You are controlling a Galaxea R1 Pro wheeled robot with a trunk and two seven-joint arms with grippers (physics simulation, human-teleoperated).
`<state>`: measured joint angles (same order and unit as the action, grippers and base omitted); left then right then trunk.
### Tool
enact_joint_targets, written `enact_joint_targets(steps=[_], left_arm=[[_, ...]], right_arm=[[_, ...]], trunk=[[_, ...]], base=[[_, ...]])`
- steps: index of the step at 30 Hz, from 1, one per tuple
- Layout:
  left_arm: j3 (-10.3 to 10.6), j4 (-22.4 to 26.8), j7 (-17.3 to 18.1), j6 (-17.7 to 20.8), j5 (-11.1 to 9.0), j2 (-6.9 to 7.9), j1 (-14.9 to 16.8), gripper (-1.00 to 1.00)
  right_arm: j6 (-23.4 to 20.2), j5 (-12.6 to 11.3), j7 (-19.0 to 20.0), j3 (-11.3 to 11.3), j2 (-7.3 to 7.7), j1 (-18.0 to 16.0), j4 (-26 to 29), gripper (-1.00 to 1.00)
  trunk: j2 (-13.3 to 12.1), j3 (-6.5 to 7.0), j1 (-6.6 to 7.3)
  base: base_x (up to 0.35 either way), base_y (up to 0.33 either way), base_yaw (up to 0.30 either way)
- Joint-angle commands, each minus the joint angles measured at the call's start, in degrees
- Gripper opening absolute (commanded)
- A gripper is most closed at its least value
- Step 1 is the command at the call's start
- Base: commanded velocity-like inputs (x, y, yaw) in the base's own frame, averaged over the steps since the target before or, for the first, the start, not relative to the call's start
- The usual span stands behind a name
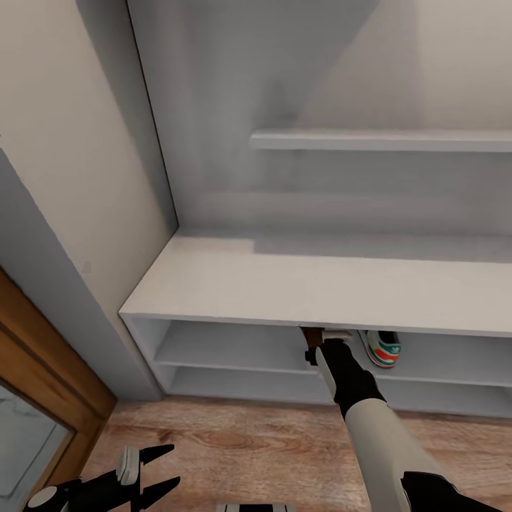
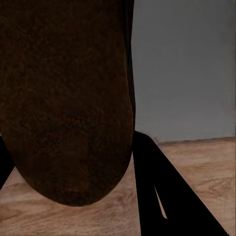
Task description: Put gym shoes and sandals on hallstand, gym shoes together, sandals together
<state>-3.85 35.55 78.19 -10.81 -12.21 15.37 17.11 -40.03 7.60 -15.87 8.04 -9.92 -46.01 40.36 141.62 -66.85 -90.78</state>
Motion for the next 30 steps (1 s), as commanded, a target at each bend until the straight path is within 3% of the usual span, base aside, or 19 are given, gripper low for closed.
enact_joint_targets(steps=[1,7,18,19,30], left_arm=[[0.0,0.0,0.1,-0.4,-0.1,0.01,0.0,1.0],[0.0,0.0,0.1,-0.4,-0.1,0.01,0.0,1.0],[0.0,0.0,0.1,-0.4,-0.2,0.01,0.0,1.0],[0.0,0.0,0.1,-0.4,-0.1,0.01,0.0,1.0],[0.0,-0.1,0.1,-0.4,-0.2,0.01,0.0,1.0]], right_arm=[[-0.3,0.4,0.0,0.2,-0.08,0.0,0.1,-1.0],[-0.3,0.4,0.0,0.2,-0.08,0.0,0.1,-1.0],[-0.3,0.4,0.0,0.3,-0.08,0.0,0.2,-1.0],[-0.3,0.4,0.0,0.3,-0.08,0.0,0.2,1.0],[-0.3,0.4,0.1,0.3,-0.08,0.0,0.3,1.0]], trunk=[[0.0,-0.05,-0.01],[0.0,-0.05,-0.01],[0.0,-0.05,-0.01],[0.0,-0.05,-0.01],[0.0,-0.05,-0.01]], base=[[0.244,0.0,0.0],[0.214,0.0,0.0],[0.02,0.0,0.0],[0.002,0.0,0.0],[-0.003,0.0,0.0]])
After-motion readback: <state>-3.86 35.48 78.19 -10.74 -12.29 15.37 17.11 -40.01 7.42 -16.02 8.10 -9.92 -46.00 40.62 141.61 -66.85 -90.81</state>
